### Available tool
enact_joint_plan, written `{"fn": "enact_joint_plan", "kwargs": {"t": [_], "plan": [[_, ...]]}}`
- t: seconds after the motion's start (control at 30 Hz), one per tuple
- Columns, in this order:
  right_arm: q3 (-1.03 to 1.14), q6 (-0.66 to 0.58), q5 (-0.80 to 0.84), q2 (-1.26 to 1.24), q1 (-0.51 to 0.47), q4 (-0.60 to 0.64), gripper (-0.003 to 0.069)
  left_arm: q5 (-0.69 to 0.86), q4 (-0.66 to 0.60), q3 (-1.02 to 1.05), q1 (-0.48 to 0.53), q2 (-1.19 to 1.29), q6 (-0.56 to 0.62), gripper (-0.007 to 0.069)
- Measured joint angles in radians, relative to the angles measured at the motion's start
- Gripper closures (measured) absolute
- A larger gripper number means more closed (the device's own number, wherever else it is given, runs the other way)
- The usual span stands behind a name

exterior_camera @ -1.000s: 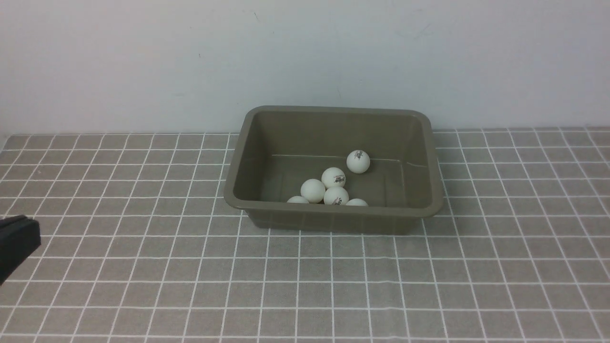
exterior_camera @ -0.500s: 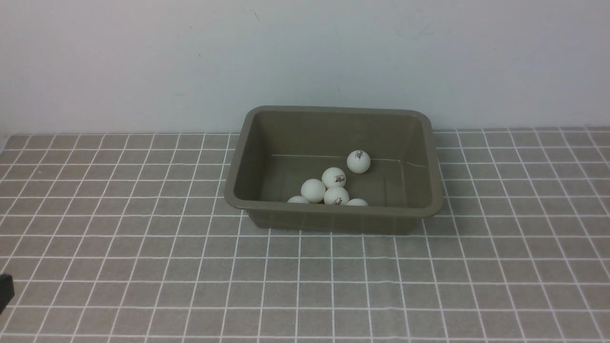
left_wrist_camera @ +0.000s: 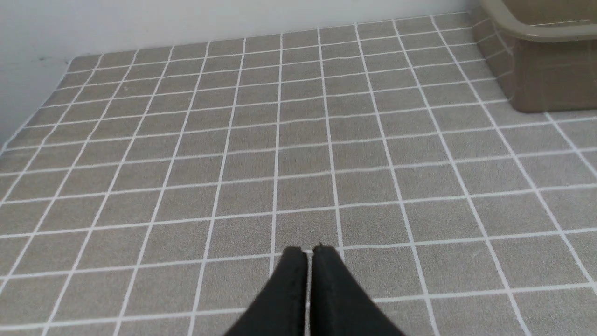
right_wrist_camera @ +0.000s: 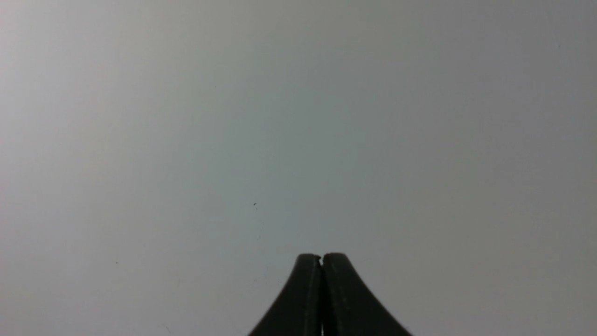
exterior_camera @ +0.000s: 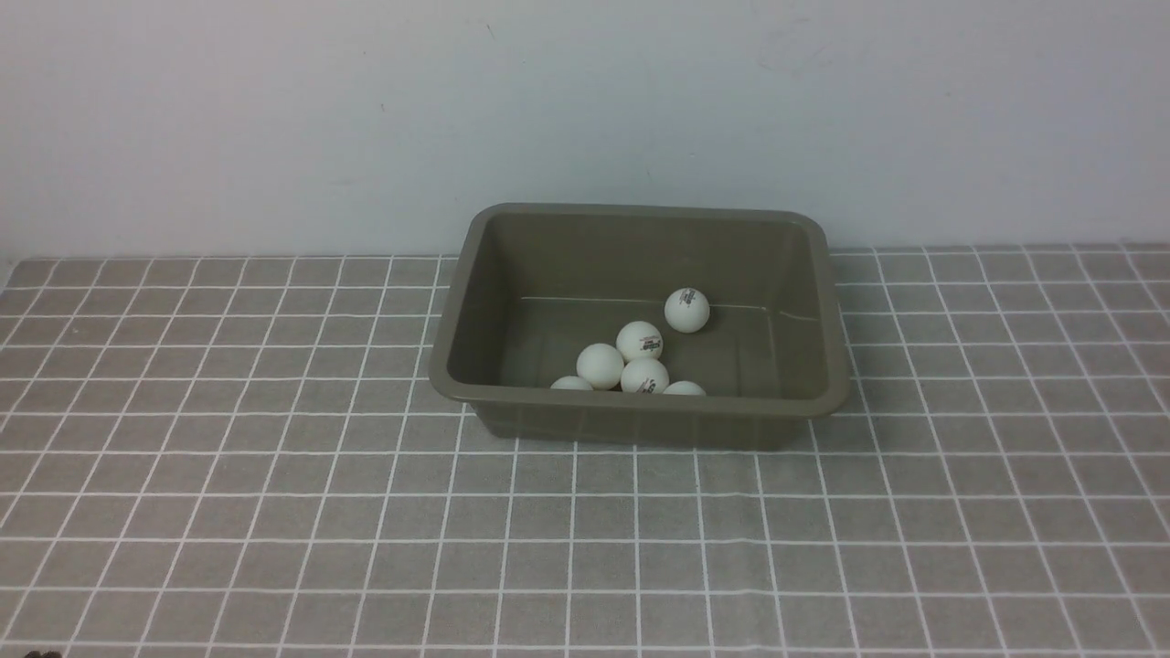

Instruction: Put the table tennis balls into the box on the grey coffee tablecloth.

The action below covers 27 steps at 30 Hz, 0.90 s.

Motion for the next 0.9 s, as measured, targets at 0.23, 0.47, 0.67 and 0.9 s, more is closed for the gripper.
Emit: {"fn": "enact_joint_plan", "kwargs": {"t": [0.23,0.47,0.67,0.9], "plan": [[0.000,0.000,0.000,0.000,0.000,0.000,0.0673,-0.001,-0.008,-0.001,0.000,0.000,0.023,0.0629],[0.000,0.000,0.000,0.000,0.000,-0.001,0.0673,-0.001,-0.008,-0.001,0.000,0.000,0.024,0.0629],[0.000,0.000,0.000,0.000,0.000,-0.001,0.0673,-0.001,-0.008,-0.001,0.000,0.000,0.024,0.0629],[0.000,0.000,0.000,0.000,0.000,-0.001,0.0673,-0.001,-0.008,-0.001,0.000,0.000,0.024,0.0629]]}}
